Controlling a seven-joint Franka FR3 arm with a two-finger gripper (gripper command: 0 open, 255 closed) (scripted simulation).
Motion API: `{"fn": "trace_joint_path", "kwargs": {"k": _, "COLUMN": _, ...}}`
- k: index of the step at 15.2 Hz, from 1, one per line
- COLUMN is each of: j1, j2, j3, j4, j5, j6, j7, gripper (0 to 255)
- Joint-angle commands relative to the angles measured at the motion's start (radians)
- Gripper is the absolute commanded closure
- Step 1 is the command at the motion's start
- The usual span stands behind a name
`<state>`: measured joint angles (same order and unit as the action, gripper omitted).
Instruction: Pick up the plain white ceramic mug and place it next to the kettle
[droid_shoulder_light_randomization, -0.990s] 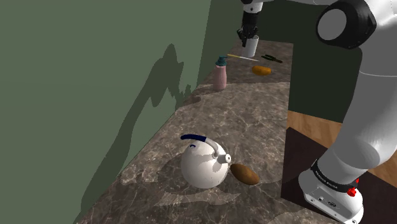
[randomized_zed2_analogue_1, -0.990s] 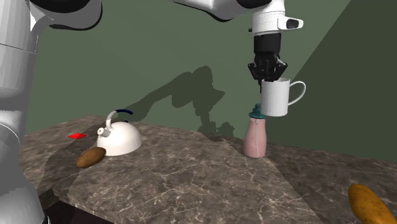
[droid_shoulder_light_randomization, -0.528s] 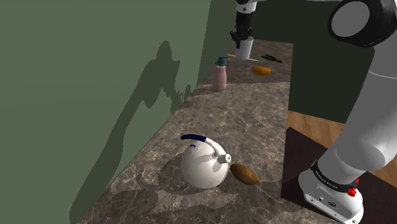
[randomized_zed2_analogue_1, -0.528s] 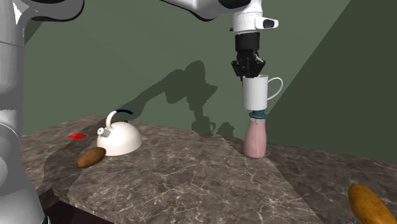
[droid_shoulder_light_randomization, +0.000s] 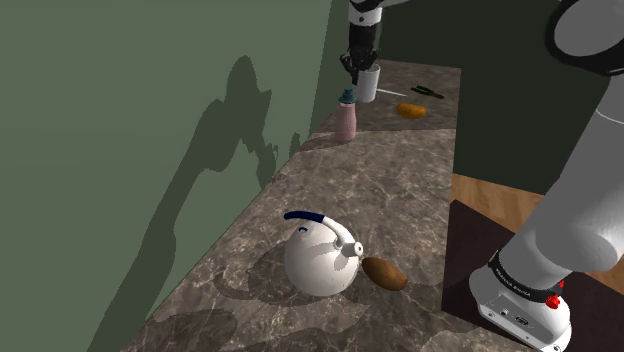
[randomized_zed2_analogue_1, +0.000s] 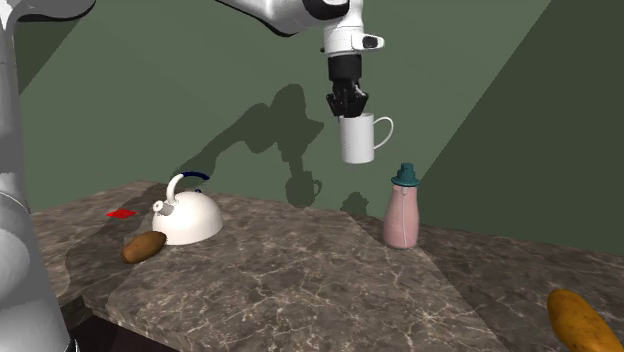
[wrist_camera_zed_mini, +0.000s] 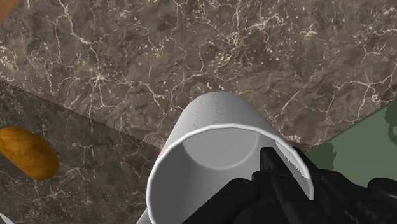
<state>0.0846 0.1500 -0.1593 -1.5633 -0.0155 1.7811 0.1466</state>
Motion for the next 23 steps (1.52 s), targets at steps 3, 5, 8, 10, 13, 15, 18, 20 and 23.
{"fn": "trace_joint_path", "kwargs": {"k": 3, "j1": 0.053, "j2": -0.028, "j3": 0.037, "j4": -0.035, "j5": -0.016, "j6": 0.004, "j7": 0.093, "gripper": 255}}
{"fn": "trace_joint_path", "kwargs": {"k": 5, "j1": 0.079, "j2": -0.034, "j3": 0.056, "j4": -0.042, "j5": -0.022, "j6": 0.003, "j7": 0.139, "gripper": 255}}
{"fn": "trace_joint_path", "kwargs": {"k": 8, "j1": 0.118, "j2": -0.036, "j3": 0.086, "j4": -0.043, "j5": -0.030, "j6": -0.001, "j7": 0.208, "gripper": 255}}
{"fn": "trace_joint_path", "kwargs": {"k": 10, "j1": 0.143, "j2": -0.032, "j3": 0.105, "j4": -0.037, "j5": -0.034, "j6": -0.005, "j7": 0.254, "gripper": 255}}
{"fn": "trace_joint_path", "kwargs": {"k": 13, "j1": 0.182, "j2": -0.018, "j3": 0.134, "j4": -0.018, "j5": -0.041, "j6": -0.014, "j7": 0.322, "gripper": 255}}
{"fn": "trace_joint_path", "kwargs": {"k": 15, "j1": 0.207, "j2": -0.004, "j3": 0.153, "j4": 0.001, "j5": -0.046, "j6": -0.022, "j7": 0.367, "gripper": 255}}
{"fn": "trace_joint_path", "kwargs": {"k": 18, "j1": 0.246, "j2": 0.024, "j3": 0.180, "j4": 0.040, "j5": -0.054, "j6": -0.037, "j7": 0.433, "gripper": 255}}
{"fn": "trace_joint_path", "kwargs": {"k": 20, "j1": 0.273, "j2": 0.048, "j3": 0.197, "j4": 0.074, "j5": -0.059, "j6": -0.049, "j7": 0.476, "gripper": 255}}
{"fn": "trace_joint_path", "kwargs": {"k": 23, "j1": 0.314, "j2": 0.093, "j3": 0.222, "j4": 0.136, "j5": -0.069, "j6": -0.072, "j7": 0.540, "gripper": 255}}
